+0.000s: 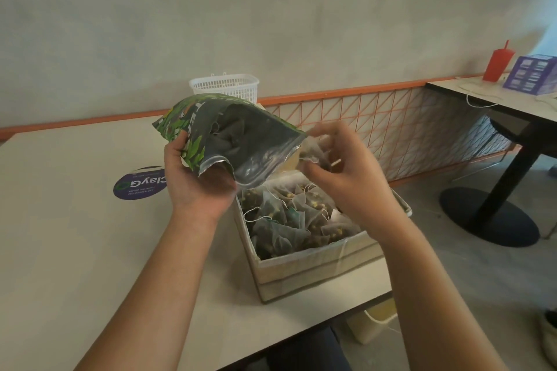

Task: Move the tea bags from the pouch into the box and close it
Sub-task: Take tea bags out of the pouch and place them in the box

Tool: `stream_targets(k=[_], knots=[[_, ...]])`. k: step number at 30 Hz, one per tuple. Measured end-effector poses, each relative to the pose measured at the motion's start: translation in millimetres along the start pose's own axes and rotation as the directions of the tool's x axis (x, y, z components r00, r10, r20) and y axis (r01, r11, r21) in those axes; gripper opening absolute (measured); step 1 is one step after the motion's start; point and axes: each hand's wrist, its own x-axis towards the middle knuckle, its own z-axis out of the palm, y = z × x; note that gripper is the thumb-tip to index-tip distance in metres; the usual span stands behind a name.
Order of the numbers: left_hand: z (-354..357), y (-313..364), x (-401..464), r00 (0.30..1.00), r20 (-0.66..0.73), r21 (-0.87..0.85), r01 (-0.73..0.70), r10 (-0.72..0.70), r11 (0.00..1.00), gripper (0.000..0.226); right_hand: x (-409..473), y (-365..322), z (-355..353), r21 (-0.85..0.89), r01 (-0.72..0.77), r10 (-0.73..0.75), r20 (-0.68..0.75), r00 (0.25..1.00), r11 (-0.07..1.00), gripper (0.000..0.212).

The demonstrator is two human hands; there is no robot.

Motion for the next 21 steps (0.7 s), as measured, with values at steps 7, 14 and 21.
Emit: stream_targets(k=[7,14,21], knots=[[3,0,-4,0.999,-0.027,0.027,-0.018,0.018,0.999,0.045,-14,8,21,-0.157,-0.088,0.135,0.322,0.937,0.984,0.023],[-1,4,-2,0.999,-0.021,0.028,-0.043,0.043,0.999,0.06,-15,8,24,-0.25,-0.04,0.143,0.409,0.901,0.967,0.025],[-2,3,-4,0.999,-0.036,0.025,-0.023,0.024,0.999,0.046,-16,9,32,-0.396,0.013,0.203,0.497,0.844,0.918,0.009]])
